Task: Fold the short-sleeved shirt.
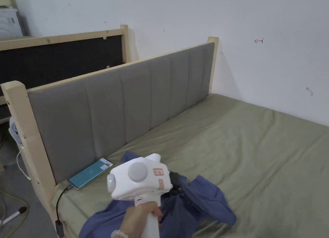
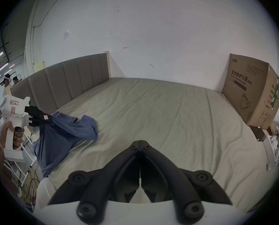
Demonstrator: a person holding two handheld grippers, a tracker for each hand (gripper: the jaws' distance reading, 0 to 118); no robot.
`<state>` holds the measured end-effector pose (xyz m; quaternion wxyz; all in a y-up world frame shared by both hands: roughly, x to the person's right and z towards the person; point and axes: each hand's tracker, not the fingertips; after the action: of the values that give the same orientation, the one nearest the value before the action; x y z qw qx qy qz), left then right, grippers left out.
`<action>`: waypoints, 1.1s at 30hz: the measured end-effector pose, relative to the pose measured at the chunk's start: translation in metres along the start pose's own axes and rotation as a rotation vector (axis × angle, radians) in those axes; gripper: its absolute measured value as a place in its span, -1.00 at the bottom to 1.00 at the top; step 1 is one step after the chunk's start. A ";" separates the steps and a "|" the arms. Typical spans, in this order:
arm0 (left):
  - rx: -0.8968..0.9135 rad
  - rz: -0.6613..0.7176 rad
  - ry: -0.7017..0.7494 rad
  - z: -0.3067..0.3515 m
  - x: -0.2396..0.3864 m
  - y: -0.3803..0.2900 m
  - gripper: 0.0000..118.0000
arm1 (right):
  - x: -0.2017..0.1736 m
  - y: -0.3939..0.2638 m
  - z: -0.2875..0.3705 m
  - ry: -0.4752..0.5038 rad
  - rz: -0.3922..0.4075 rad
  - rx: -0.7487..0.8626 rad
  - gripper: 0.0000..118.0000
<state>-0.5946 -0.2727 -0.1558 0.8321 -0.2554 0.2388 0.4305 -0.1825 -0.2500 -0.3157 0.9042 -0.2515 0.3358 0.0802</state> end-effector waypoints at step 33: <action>-0.701 -0.633 -0.356 -0.134 0.290 -0.344 1.00 | 0.214 -0.070 0.142 -0.521 -0.424 0.027 -1.00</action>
<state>-0.1806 -0.3563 -0.3610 0.8137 -0.5021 -0.1549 0.2484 0.0827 -0.2434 -0.3343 0.9595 -0.2747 0.0348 -0.0526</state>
